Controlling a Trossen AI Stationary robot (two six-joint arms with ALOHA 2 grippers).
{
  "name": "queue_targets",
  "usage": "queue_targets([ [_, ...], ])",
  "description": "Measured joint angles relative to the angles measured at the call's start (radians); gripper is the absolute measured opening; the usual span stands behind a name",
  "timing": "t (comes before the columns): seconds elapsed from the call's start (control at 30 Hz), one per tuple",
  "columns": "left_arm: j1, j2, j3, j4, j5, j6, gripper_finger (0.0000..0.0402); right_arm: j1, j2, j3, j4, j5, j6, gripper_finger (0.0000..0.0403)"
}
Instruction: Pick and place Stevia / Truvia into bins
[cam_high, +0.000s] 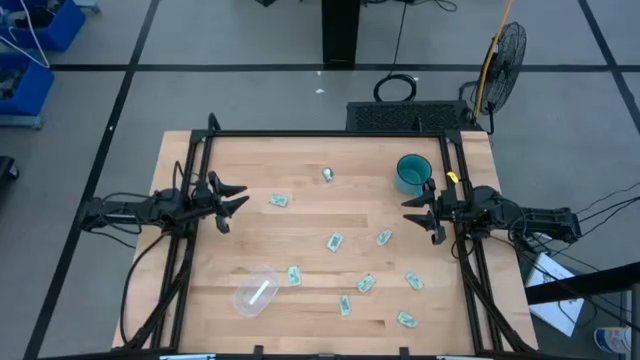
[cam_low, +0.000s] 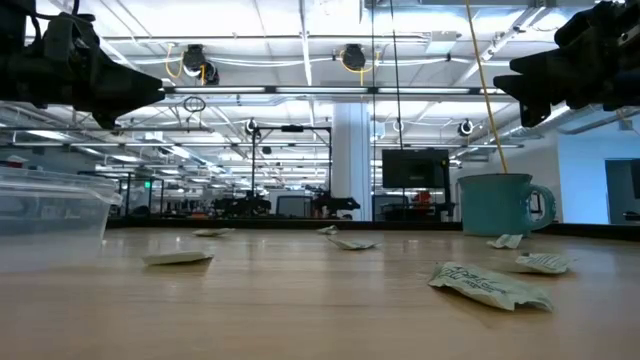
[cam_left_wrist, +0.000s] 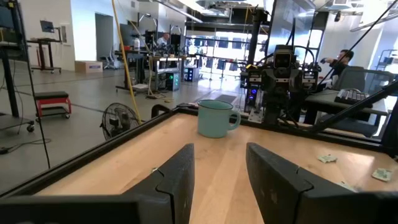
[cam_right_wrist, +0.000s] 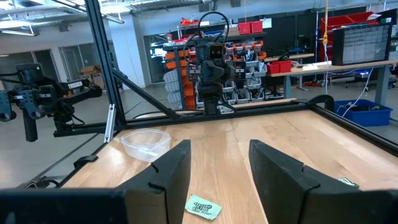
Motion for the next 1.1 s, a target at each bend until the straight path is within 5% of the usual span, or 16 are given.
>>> queue_targets([
  [1.1, 0.0, 0.0, -0.002, 0.073, -0.102, 0.111, 0.015, 0.0, 0.0, 0.0, -0.007, 0.0, 0.081, 0.0155],
])
